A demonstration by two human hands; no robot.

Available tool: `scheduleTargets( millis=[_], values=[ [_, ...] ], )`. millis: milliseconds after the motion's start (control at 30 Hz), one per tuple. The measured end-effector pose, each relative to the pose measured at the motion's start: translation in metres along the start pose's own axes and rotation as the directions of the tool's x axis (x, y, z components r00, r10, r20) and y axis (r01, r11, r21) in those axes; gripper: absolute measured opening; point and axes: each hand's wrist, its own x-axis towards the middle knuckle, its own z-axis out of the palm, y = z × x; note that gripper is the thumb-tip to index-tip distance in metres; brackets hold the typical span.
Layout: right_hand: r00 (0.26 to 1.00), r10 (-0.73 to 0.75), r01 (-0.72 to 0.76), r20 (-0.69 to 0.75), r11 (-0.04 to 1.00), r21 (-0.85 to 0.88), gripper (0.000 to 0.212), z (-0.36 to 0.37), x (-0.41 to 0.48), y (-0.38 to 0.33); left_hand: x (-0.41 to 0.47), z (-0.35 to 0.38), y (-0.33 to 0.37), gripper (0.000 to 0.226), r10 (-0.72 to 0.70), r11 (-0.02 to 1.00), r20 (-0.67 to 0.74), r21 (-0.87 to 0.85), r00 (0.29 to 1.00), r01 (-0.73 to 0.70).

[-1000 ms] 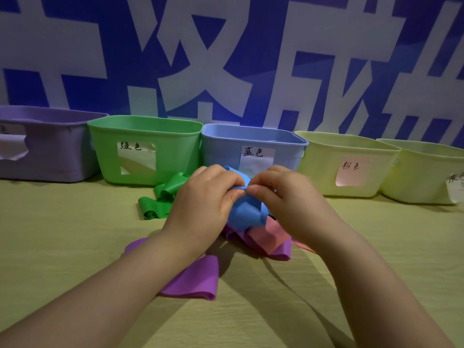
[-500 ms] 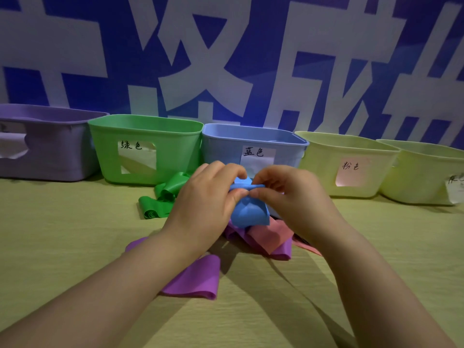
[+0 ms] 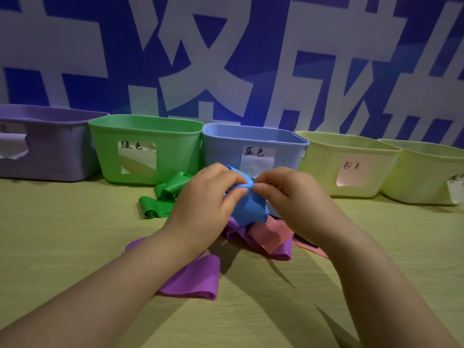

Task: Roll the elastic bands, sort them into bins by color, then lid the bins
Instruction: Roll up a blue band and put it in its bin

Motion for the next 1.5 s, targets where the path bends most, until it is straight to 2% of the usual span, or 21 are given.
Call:
scheduleTargets(
  millis=[100,233,400,500,800,900,1000,1133,1267,1367,1500],
  values=[
    [0.999,0.020,-0.019,0.037,1.000,-0.003,0.024,-0.0010,-0.0009,-0.0005,-0.0007,0.0016,0.0002,0.035,-0.008,1.000,0.005,-0.002,1.000,0.008],
    [0.999,0.037,-0.037,0.001,0.993,0.114,0.026,-0.0002,-0.0021,-0.0009,-0.0004,0.0028,-0.0030,0.038,-0.025,1.000,0.005,-0.008,1.000,0.025],
    [0.999,0.036,-0.031,-0.040,0.994,0.106,0.008,0.0022,-0.0010,-0.0003,-0.0018,0.0036,0.0008,0.039,-0.003,0.999,0.038,-0.045,0.999,0.005],
    [0.998,0.047,-0.041,-0.048,0.993,0.110,0.010,0.0014,-0.0008,0.0002,-0.0028,0.0035,0.0017,0.034,-0.065,0.991,0.048,-0.118,0.997,0.070],
    [0.998,0.061,-0.062,0.019,0.992,0.106,0.019,-0.0002,-0.0020,0.0009,-0.0026,0.0012,0.0039,0.012,-0.102,0.992,0.020,-0.078,0.995,0.103],
    [0.998,0.052,-0.055,0.034,0.993,0.100,0.022,-0.0001,-0.0020,0.0010,-0.0017,0.0010,0.0024,0.017,-0.108,0.991,0.028,-0.077,0.994,0.110],
    [0.999,0.040,-0.039,-0.002,0.984,0.176,0.024,0.0010,-0.0015,0.0009,-0.0014,0.0009,0.0009,0.024,-0.118,0.991,0.042,-0.063,0.992,0.120],
    [0.999,0.017,-0.012,-0.031,0.987,0.159,0.013,0.0018,-0.0006,0.0026,-0.0024,0.0020,0.0007,0.029,-0.137,0.988,0.055,-0.067,0.989,0.141],
    [0.998,0.037,-0.030,-0.041,0.986,0.162,0.018,0.0010,-0.0001,0.0032,-0.0031,0.0019,0.0035,0.023,-0.153,0.974,0.099,-0.153,0.983,0.167],
    [0.998,0.055,-0.052,-0.013,0.979,0.195,0.012,0.0016,-0.0008,0.0027,-0.0046,0.0027,0.0034,0.028,-0.168,0.977,0.089,-0.116,0.982,0.178],
    [0.997,0.067,-0.071,0.028,0.976,0.204,0.011,0.0022,-0.0019,0.0011,-0.0018,0.0013,0.0011,0.017,-0.118,0.991,0.026,-0.060,0.993,0.119]
  ],
)
